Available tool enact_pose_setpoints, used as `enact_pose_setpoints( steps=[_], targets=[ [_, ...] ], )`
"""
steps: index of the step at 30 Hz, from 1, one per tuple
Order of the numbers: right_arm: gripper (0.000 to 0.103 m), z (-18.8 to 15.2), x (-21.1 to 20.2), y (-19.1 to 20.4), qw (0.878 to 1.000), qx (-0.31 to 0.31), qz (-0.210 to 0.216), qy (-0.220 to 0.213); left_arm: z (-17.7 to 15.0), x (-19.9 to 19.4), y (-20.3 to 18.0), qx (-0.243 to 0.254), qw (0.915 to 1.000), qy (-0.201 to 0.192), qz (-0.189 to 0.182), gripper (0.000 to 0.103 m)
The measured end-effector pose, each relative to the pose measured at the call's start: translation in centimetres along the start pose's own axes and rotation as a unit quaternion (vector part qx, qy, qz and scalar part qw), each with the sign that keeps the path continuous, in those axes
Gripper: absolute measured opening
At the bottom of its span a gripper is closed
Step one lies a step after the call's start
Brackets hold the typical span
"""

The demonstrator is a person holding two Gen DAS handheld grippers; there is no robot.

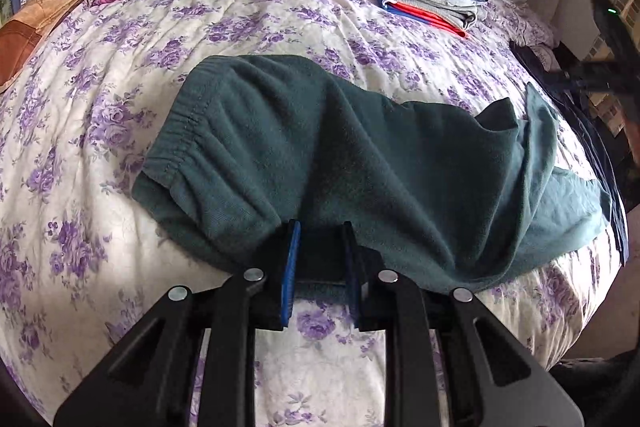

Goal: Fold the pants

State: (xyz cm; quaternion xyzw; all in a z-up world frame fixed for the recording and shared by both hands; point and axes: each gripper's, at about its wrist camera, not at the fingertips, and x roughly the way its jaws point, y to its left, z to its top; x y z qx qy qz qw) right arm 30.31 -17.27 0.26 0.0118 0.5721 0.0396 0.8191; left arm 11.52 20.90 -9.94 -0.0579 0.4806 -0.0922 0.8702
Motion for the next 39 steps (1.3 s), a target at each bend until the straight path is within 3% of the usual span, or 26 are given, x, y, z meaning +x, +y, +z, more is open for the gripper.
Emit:
enact_pose_setpoints(
  steps=[4,7,16,18,19,20,24,29,35,39],
  targets=[
    [0.040,4.4,3.8,-11.5,0.988,0.129,-0.066,0.048,0.0,0.0,0.0,0.002,1.0000,-0.004,0.000,0.020],
    [0.039,5.2,5.9,-15.9,0.978,0.197,-0.045,0.051,0.0,0.0,0.1,0.004,1.0000,-0.003,-0.005,0.020],
    [0.039,4.8,11.7,-17.4,0.958,0.249,-0.088,0.107,0.3,0.3,0.3,0.007,0.9999,-0.003,-0.011,0.021],
    [0.032,4.4,11.7,-17.6,0.961,0.245,-0.089,0.094,0.3,0.3,0.2,0.008,0.9999,-0.003,-0.011,0.021],
    [0.011,4.2,11.4,-17.5,0.962,0.239,-0.091,0.091,0.2,0.3,0.2,0.008,0.9999,-0.003,-0.010,0.021],
    [0.004,3.9,11.1,-17.7,0.963,0.241,-0.085,0.089,0.2,0.3,0.2,0.007,0.9999,-0.003,-0.009,0.021],
    [0.003,1.8,8.1,-18.3,0.966,0.243,-0.064,0.059,0.2,0.3,0.0,0.011,0.9999,-0.004,-0.005,0.021],
    [0.003,-2.8,0.7,-18.4,0.972,0.233,-0.020,-0.009,0.4,0.4,0.1,0.016,0.9999,0.001,-0.005,0.021],
    [0.003,-10.3,-6.7,-21.6,0.970,0.231,0.007,-0.074,0.8,0.5,-0.3,0.045,0.9988,0.019,0.004,0.021],
    [0.003,-18.5,-8.4,-24.2,0.958,0.269,0.028,-0.093,1.2,0.6,-0.4,0.064,0.9972,0.039,0.002,0.021]
  ],
)
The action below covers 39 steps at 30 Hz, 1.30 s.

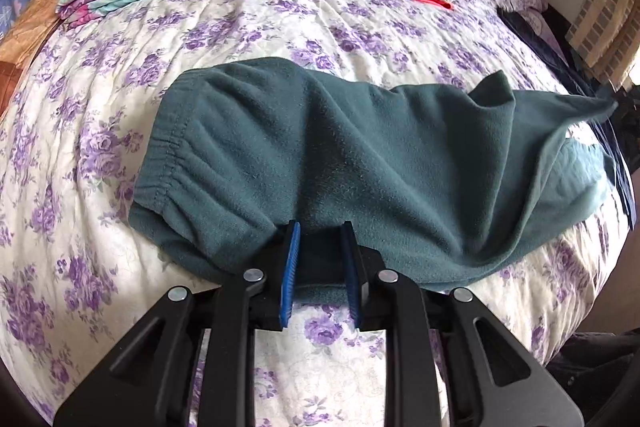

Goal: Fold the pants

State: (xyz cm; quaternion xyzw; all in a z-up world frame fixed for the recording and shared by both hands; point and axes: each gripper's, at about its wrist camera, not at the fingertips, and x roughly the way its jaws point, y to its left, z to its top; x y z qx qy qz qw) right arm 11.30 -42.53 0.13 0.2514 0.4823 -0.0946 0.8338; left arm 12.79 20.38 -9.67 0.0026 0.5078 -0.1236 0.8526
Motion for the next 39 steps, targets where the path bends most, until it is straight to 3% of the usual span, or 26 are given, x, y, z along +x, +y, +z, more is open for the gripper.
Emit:
enact_pose_setpoints(
  steps=[7,11,14,18,22,26,29,30,31,35,39],
  targets=[
    [0.003,-9.3,3.8,-9.4,0.994,0.095,0.036,0.028,0.5,0.2,0.4,0.013,0.9995,0.023,-0.020,0.021],
    [0.003,-10.7,5.0,-10.8,0.990,0.119,0.071,0.015,0.9,0.3,0.1,0.019,0.9990,0.039,-0.013,0.021],
    [0.003,-10.1,4.6,-10.4,0.992,0.101,0.075,0.005,1.1,0.3,-0.1,0.021,0.9987,0.046,-0.007,0.021],
    [0.008,-9.9,4.6,-10.0,0.995,0.078,0.056,0.029,1.0,0.4,-0.1,0.022,0.9988,0.044,-0.006,0.021],
    [0.014,-10.7,1.5,-8.3,0.998,0.045,-0.030,-0.011,0.9,-0.4,-0.4,0.018,0.9991,0.037,-0.001,0.021],
    [0.014,-12.3,-1.2,-2.0,0.998,-0.047,0.037,-0.035,0.8,-2.8,-2.2,0.028,0.9994,0.016,-0.015,0.020],
    [0.015,-14.3,-1.3,5.3,0.979,-0.160,0.121,-0.016,0.7,-4.6,-6.1,0.066,0.9966,-0.006,-0.050,0.023],
    [0.015,-15.0,-0.8,7.8,0.971,-0.192,0.145,-0.003,0.7,-4.7,-7.4,0.077,0.9951,-0.007,-0.062,0.028],
    [0.015,-15.8,-0.1,10.3,0.960,-0.230,0.160,0.014,0.7,-4.6,-9.4,0.092,0.9927,-0.004,-0.077,0.040],
    [0.014,-18.8,3.4,18.2,0.916,-0.374,0.135,0.055,0.5,-1.9,-15.3,0.136,0.9870,0.022,-0.082,0.043],
    [0.014,-20.9,5.6,22.4,0.872,-0.473,0.104,0.068,0.7,1.8,-17.1,0.139,0.9857,0.063,-0.071,0.042]
  ],
)
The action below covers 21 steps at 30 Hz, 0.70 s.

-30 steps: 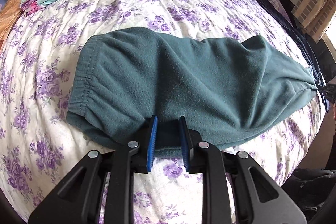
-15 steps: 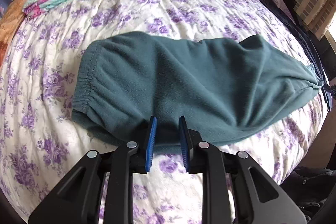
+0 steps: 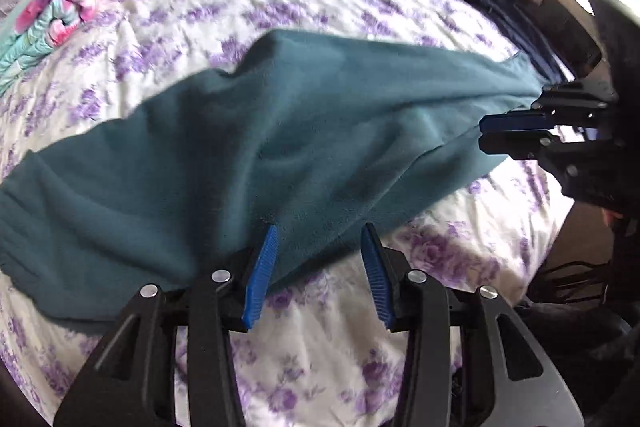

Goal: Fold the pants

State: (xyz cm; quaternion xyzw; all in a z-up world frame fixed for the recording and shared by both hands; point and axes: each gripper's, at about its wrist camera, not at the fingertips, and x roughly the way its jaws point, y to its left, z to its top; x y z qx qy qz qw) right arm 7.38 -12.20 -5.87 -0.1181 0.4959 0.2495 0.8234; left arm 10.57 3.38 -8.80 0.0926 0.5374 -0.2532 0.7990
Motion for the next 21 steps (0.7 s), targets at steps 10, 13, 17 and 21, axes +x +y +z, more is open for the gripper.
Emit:
enact_pose_setpoints(
  steps=[10,13,17,21],
  targets=[
    [0.021,2.1,3.8,4.0,0.991,-0.113,-0.059,0.042,-0.1,1.3,1.6,-0.022,0.9993,0.012,-0.026,0.042],
    [0.020,2.4,4.8,4.0,0.988,-0.127,-0.083,0.038,-0.1,1.4,1.4,-0.021,0.9994,0.012,-0.027,0.042],
    [0.002,2.6,4.0,3.3,0.994,-0.092,-0.044,0.035,-0.1,0.9,1.8,-0.025,0.9993,0.010,-0.025,0.042],
    [0.002,2.0,1.3,3.3,0.997,-0.069,0.013,0.033,-0.3,-1.9,2.5,-0.029,0.9993,-0.018,-0.018,0.041]
  ],
)
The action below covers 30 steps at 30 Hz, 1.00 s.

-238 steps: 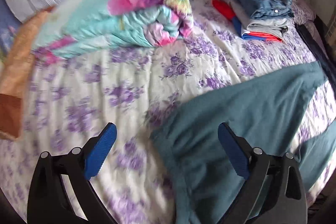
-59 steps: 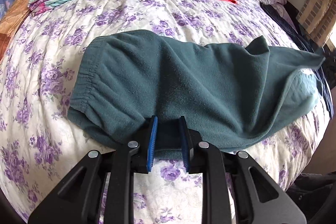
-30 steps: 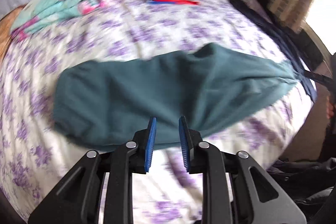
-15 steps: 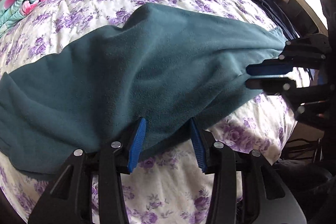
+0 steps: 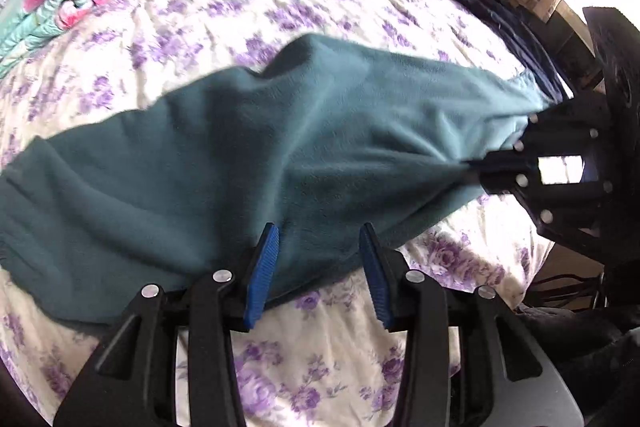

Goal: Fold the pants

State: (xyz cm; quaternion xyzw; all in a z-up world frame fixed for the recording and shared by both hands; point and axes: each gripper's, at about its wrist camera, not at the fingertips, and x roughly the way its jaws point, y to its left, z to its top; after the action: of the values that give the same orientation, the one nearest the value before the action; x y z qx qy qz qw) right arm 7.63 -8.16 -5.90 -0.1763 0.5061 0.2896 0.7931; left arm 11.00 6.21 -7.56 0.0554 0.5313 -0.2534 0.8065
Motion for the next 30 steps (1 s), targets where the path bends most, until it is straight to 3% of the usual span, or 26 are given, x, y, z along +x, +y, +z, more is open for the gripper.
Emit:
enact_pose_setpoints(
  steps=[4,7,10,12,13,17,22,24,26,28,30],
  targets=[
    [0.002,-1.3,0.8,0.3,1.000,0.000,0.014,0.017,0.4,-1.7,-0.2,0.005,0.9998,-0.015,-0.008,0.041],
    [0.002,-1.9,3.2,0.1,0.999,0.017,0.017,0.030,1.3,-0.7,-1.1,0.010,0.9998,-0.006,-0.016,0.041],
    [0.006,-2.0,2.8,-0.5,0.998,0.044,0.038,0.004,2.3,2.3,-2.2,0.015,0.9993,0.022,-0.027,0.041],
    [0.010,-2.7,1.1,-1.5,0.996,0.071,0.060,-0.015,2.4,5.0,-2.3,0.011,0.9982,0.058,-0.010,0.041],
    [0.014,-3.2,-0.3,-2.3,0.994,0.083,0.060,-0.029,2.2,5.4,-2.4,0.014,0.9983,0.056,-0.002,0.041],
    [0.027,-7.7,-6.5,-7.0,0.985,0.151,-0.016,-0.085,1.2,4.9,-2.7,0.026,0.9985,0.045,0.015,0.042],
    [0.028,-13.5,-8.4,-11.9,0.964,0.243,-0.092,-0.057,1.0,4.9,-2.3,0.016,0.9991,0.038,0.008,0.042],
    [0.028,-15.6,-8.3,-14.0,0.946,0.313,-0.083,-0.034,1.0,4.9,-2.3,0.017,0.9991,0.038,0.011,0.042],
    [0.028,-19.1,-9.0,-17.2,0.908,0.413,-0.046,-0.051,1.1,4.9,-2.4,0.017,0.9991,0.038,0.012,0.042],
    [0.029,-21.9,-9.7,-20.0,0.871,0.483,-0.058,-0.075,1.1,4.9,-2.4,0.017,0.9991,0.038,0.011,0.042],
    [0.030,-24.1,-10.5,-21.7,0.846,0.522,-0.065,-0.088,1.1,4.8,-2.3,0.018,0.9990,0.039,0.011,0.042]
  ],
)
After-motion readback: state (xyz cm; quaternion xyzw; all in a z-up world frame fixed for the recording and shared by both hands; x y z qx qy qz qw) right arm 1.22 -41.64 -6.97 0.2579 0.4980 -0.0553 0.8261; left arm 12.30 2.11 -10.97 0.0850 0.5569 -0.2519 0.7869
